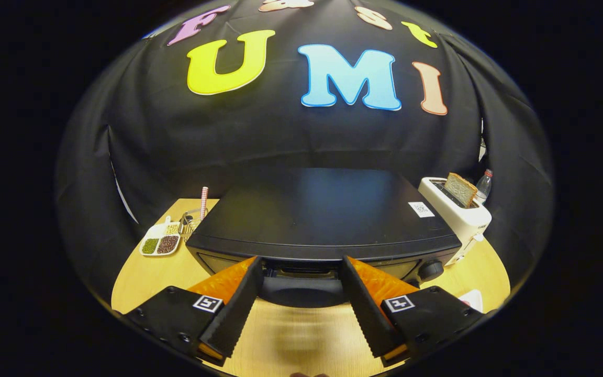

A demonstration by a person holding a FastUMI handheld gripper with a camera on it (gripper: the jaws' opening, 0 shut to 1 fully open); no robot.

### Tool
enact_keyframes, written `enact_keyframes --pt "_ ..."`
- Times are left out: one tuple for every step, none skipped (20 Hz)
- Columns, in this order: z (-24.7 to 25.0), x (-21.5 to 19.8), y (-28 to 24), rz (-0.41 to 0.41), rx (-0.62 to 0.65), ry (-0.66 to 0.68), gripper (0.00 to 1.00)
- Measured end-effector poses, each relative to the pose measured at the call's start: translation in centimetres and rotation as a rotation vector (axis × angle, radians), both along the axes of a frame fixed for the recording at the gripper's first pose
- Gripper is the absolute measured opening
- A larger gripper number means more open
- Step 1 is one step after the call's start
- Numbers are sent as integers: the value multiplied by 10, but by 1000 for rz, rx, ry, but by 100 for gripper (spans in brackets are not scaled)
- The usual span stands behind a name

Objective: Open the toaster oven, put the food inside, and close the toaster oven door.

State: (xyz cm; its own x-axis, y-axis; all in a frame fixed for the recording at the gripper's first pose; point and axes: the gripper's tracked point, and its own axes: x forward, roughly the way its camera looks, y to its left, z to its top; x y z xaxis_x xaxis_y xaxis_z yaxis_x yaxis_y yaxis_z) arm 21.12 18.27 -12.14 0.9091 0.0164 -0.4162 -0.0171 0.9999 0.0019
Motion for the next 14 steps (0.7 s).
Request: enact_keyframes --pt "-2 0 1 1 4 4 97" --pt "0 0 1 7 0 4 97" --pt "-1 -2 1 14 0 8 97" --pt "-1 -3 1 18 3 11 97" --pt "-2 -4 1 21 5 17 97" --pt "-2 -6 1 22 8 24 97" --pt "-3 -8 1 24 8 32 97" --pt "-2 -10 1 26 7 38 97" --pt "-3 -14 2 28 6 43 97" --pt "-4 -15 1 30 8 46 97" --pt "-5 -18 1 34 8 52 97" --pt "-5 -20 1 39 5 61 97" --pt "-7 -25 1 42 5 68 97" --pt "-7 -27 1 44 8 70 97"
